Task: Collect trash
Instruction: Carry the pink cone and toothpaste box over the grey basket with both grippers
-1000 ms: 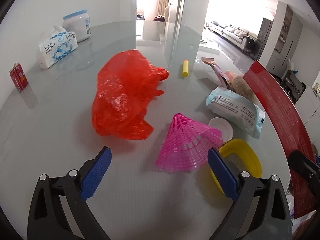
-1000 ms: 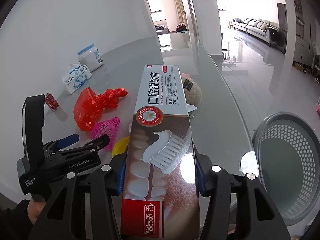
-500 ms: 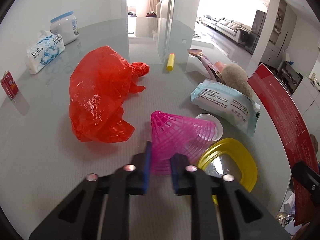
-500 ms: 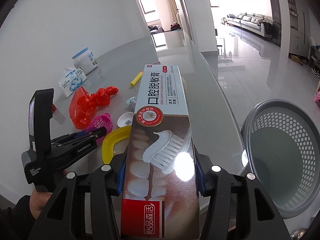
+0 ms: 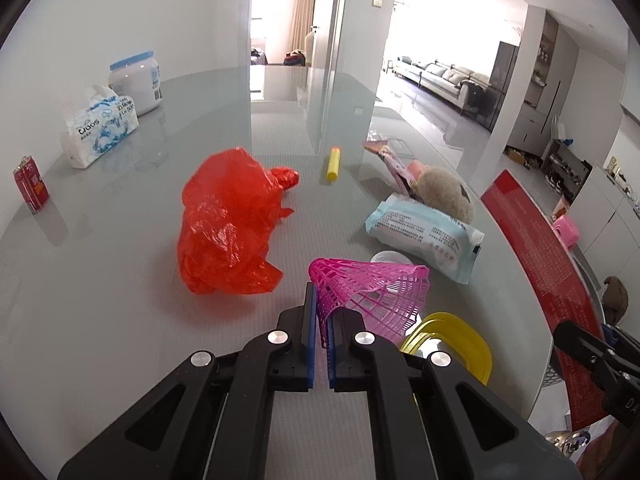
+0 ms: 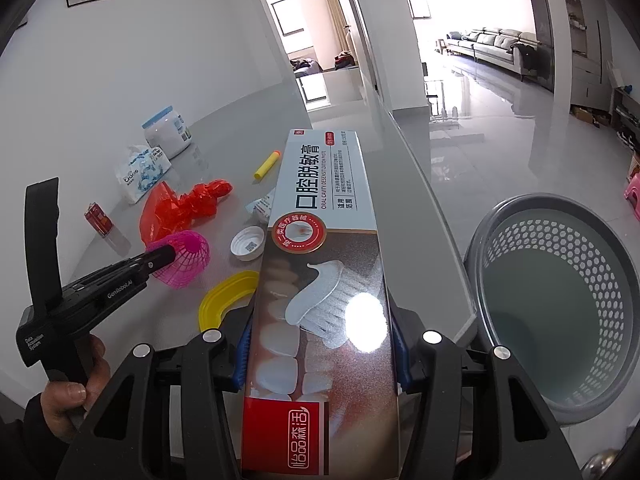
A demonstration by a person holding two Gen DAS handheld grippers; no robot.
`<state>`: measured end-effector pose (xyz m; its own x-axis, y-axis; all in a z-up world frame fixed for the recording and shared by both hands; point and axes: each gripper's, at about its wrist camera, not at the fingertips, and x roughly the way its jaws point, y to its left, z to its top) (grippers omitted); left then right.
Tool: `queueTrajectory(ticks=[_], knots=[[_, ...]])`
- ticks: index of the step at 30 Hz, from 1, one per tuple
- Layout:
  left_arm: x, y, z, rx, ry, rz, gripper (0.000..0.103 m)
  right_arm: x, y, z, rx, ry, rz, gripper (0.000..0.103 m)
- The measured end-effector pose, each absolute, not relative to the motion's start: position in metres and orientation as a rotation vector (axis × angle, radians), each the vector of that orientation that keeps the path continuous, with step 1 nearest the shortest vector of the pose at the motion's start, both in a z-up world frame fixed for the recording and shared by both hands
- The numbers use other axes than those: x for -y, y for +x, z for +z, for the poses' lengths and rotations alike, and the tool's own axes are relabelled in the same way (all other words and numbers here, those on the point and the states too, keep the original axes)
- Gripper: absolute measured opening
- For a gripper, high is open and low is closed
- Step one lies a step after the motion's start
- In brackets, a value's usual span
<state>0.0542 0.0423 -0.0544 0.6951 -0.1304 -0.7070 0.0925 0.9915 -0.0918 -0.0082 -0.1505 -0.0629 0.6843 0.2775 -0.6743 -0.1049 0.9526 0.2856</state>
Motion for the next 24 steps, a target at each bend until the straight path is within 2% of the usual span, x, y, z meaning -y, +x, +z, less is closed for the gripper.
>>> queueTrajectory(ticks=[10, 24], knots=[[-0.017, 0.034, -0.021, -0.709, -0.024, -0.213, 0.005, 0.173, -0.03, -0.057, -0.751, 0.261, 0.157, 0.051], [0.13, 0.024, -0.018, -0.705, 0.084, -0.564, 0.005, 0.272, -0.083, -0.074, -0.741, 0.386, -0.126, 0.051]])
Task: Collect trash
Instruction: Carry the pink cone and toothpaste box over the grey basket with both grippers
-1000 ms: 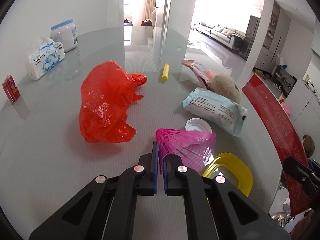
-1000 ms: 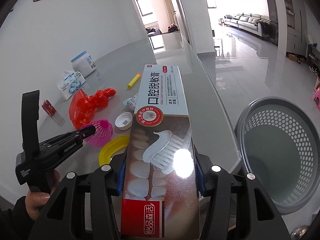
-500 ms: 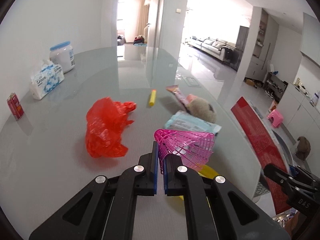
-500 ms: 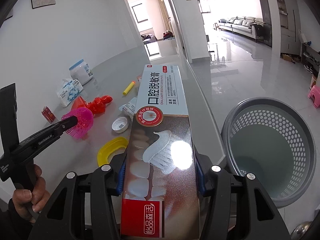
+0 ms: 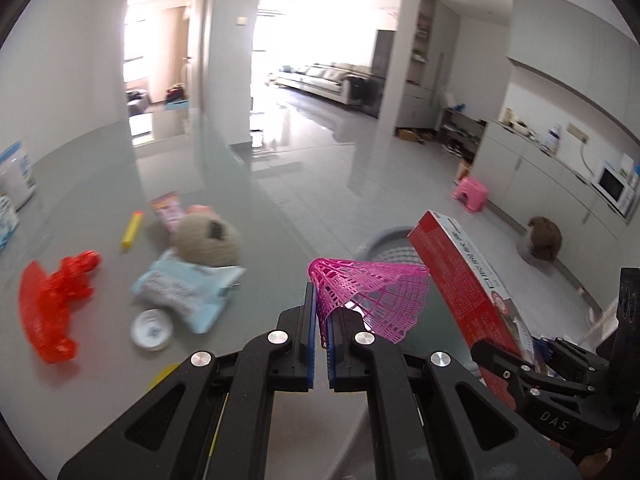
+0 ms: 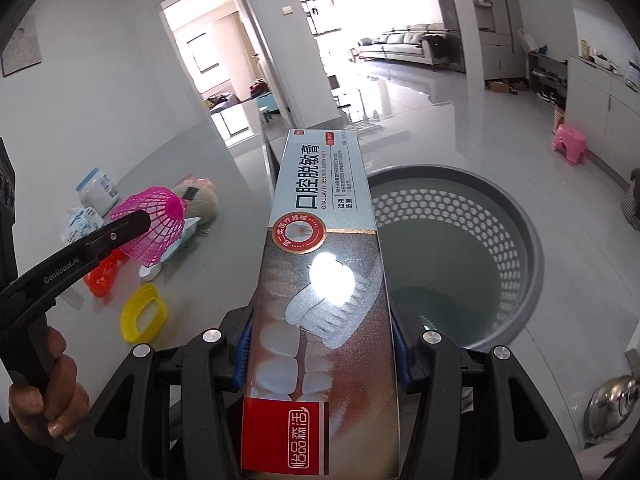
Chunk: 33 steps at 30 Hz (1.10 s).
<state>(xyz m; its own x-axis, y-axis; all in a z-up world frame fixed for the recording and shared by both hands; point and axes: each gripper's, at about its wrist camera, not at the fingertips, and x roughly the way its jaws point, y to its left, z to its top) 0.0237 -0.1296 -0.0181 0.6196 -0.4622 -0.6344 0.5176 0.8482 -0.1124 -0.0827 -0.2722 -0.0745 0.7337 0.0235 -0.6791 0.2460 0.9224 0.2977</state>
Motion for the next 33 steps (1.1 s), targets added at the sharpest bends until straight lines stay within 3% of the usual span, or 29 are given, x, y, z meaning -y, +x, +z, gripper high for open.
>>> queueTrajectory(ticks=[12, 33], knots=[[0.235, 0.035, -0.069, -0.804, 0.222, -0.687, 0.005, 0.337, -0.096, -0.114, -0.812, 0.453, -0.264, 0.051], [0.267, 0.055, -0.103, -0.913, 0.311, -0.658, 0.007, 0.352, -0.066, -0.129, -0.882, 0.477, -0.254, 0.051]])
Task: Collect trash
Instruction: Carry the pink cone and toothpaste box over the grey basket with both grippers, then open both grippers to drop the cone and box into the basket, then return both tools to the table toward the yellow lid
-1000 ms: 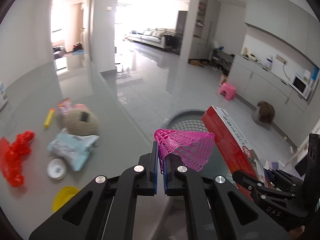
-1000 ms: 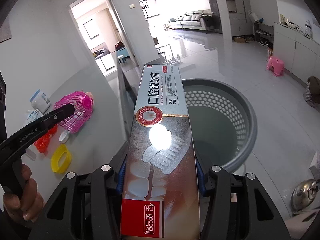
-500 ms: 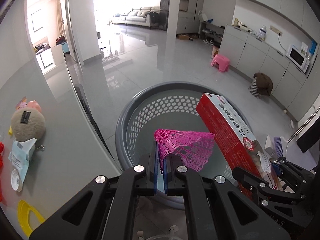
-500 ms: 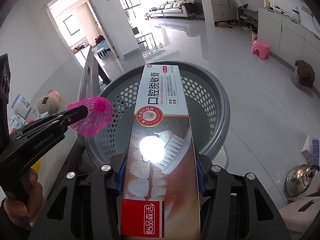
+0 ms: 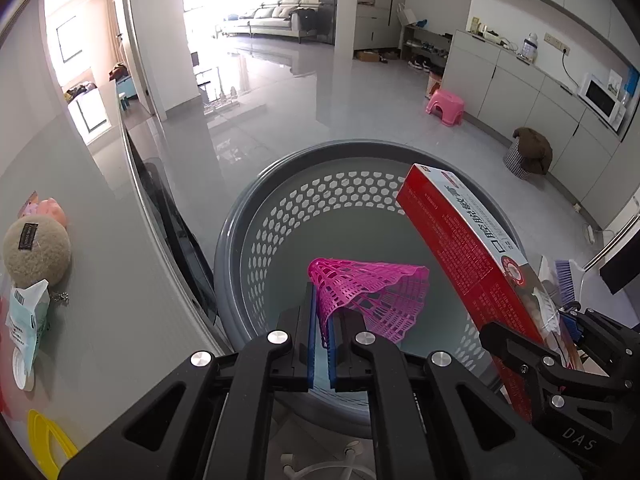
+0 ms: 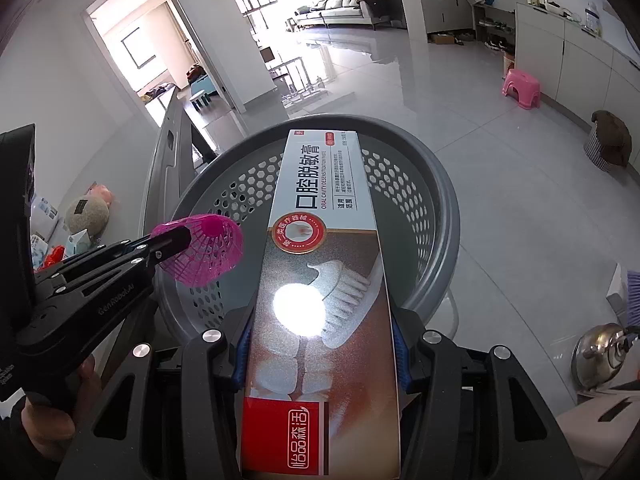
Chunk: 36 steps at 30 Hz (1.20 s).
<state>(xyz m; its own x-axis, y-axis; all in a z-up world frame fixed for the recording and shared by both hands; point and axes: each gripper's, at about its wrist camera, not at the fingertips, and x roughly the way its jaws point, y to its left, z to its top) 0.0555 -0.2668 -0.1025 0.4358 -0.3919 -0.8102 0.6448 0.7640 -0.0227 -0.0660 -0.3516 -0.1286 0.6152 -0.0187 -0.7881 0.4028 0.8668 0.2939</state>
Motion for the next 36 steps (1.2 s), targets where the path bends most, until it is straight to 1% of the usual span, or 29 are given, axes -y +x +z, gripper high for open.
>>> queueTrajectory(ticks=[8, 10, 11, 13, 14, 15, 16, 17, 18, 28, 31, 33, 36], knots=[[0.271, 0.062, -0.103, -0.942, 0.291, -0.643, 0.008, 0.359, -0.064, -0.126, -0.867, 0.495, -0.233, 0.052], [0.27, 0.062, -0.103, -0.945, 0.284, -0.642, 0.008, 0.361, -0.066, -0.124, -0.854, 0.502, -0.226, 0.056], [0.269, 0.064, -0.103, -0.949, 0.281, -0.642, 0.009, 0.361, -0.067, -0.122, -0.844, 0.505, -0.226, 0.06], [0.266, 0.067, -0.103, -0.953, 0.274, -0.644, 0.015, 0.362, -0.068, -0.12, -0.831, 0.506, -0.23, 0.061], [0.265, 0.067, -0.102, -0.953, 0.272, -0.642, 0.022, 0.363, -0.068, -0.12, -0.829, 0.508, -0.231, 0.061], [0.263, 0.067, -0.101, -0.95, 0.27, -0.64, 0.033, 0.363, -0.068, -0.12, -0.824, 0.512, -0.231, 0.061], [0.262, 0.067, -0.099, -0.943, 0.265, -0.638, 0.037, 0.363, -0.068, -0.119, -0.82, 0.515, -0.23, 0.061], [0.261, 0.065, -0.098, -0.936, 0.262, -0.636, 0.045, 0.364, -0.069, -0.119, -0.818, 0.515, -0.229, 0.061], [0.26, 0.065, -0.096, -0.926, 0.258, -0.636, 0.05, 0.364, -0.07, -0.119, -0.816, 0.514, -0.231, 0.061], [0.257, 0.063, -0.093, -0.914, 0.253, -0.636, 0.053, 0.365, -0.076, -0.118, -0.806, 0.53, -0.244, 0.061], [0.254, 0.061, -0.09, -0.911, 0.248, -0.637, 0.056, 0.363, -0.078, -0.117, -0.802, 0.532, -0.24, 0.061], [0.252, 0.059, -0.087, -0.906, 0.239, -0.639, 0.061, 0.362, -0.078, -0.115, -0.798, 0.531, -0.238, 0.061], [0.249, 0.057, -0.083, -0.889, 0.245, -0.632, 0.063, 0.36, -0.082, -0.112, -0.788, 0.531, -0.238, 0.061]])
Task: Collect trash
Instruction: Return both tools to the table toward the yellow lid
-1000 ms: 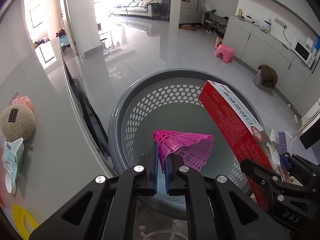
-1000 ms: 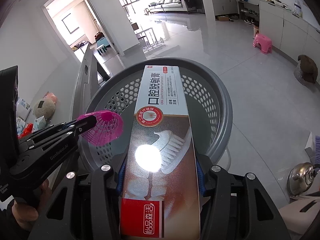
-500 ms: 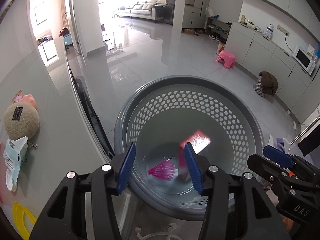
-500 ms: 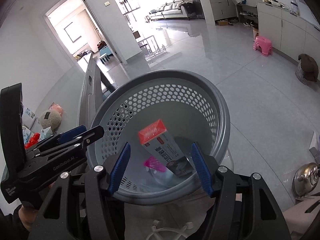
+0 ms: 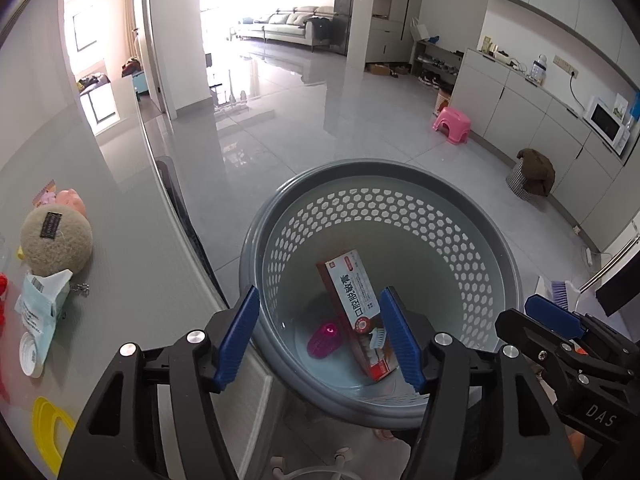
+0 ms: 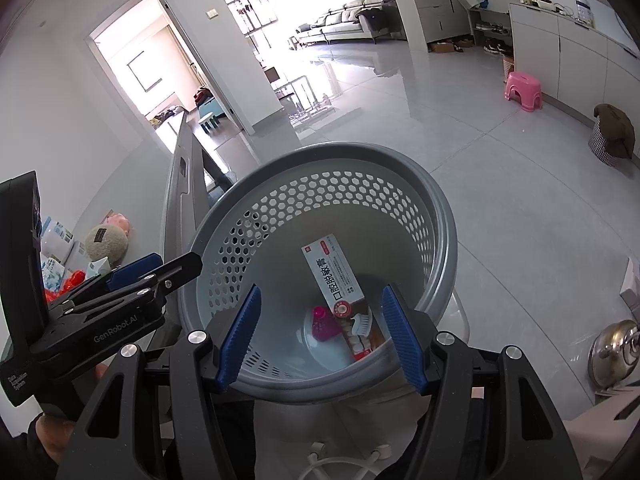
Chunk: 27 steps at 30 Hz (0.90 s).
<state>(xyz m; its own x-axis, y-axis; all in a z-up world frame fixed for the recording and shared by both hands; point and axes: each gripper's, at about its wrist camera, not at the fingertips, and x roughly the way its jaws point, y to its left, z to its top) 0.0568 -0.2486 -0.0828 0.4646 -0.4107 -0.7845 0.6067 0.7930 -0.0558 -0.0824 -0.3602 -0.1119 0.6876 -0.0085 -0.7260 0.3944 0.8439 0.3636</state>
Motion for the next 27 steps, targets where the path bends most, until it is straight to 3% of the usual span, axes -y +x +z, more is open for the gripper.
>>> queueTrajectory(ticks=[15, 27], knots=[[0.225, 0.045, -0.059, -0.827, 0.209, -0.608, 0.081, 0.35, -0.104, -0.093, -0.736, 0.519, -0.256, 0.064], [0.192, 0.038, -0.04, -0.772, 0.169, -0.561, 0.089, 0.323, -0.104, -0.077, -0.712, 0.472, -0.204, 0.067]])
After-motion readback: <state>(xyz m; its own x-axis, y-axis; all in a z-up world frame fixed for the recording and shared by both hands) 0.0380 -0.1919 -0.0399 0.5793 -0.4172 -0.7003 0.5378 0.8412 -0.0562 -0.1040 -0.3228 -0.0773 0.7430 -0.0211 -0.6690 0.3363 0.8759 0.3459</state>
